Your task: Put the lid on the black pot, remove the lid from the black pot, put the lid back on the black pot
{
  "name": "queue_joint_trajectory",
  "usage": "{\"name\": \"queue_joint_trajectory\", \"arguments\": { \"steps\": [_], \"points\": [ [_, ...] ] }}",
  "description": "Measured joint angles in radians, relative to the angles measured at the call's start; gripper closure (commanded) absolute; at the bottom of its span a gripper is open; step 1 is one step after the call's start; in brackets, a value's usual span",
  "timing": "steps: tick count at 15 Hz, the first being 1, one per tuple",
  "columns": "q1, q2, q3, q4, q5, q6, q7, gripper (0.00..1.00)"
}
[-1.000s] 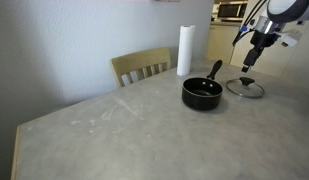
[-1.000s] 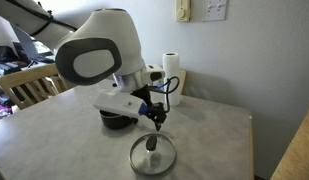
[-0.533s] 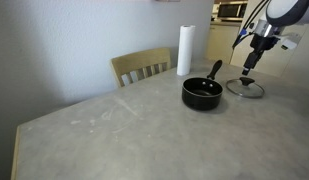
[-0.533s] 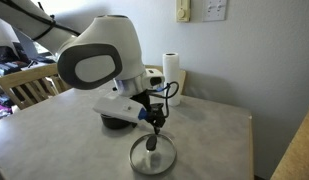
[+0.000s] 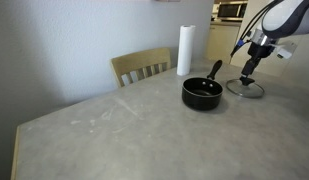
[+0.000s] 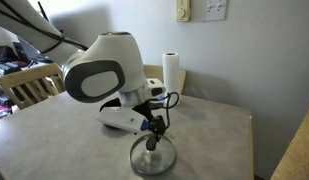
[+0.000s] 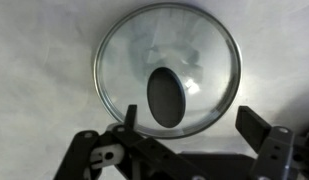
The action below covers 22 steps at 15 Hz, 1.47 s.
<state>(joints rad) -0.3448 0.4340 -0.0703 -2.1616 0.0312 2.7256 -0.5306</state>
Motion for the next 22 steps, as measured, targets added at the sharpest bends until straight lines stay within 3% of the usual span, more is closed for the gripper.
{"name": "queue_joint_trajectory", "arguments": {
  "steps": [4,6,15,22],
  "points": [
    [-0.006,0.028,0.008,0.015,0.000,0.027,-0.009,0.02],
    [-0.011,0.043,0.011,0.028,-0.001,0.030,-0.018,0.26],
    [-0.029,0.095,0.010,0.074,-0.024,0.029,-0.054,0.86],
    [-0.005,0.086,-0.012,0.075,-0.127,0.009,0.000,0.87]
  ]
}}
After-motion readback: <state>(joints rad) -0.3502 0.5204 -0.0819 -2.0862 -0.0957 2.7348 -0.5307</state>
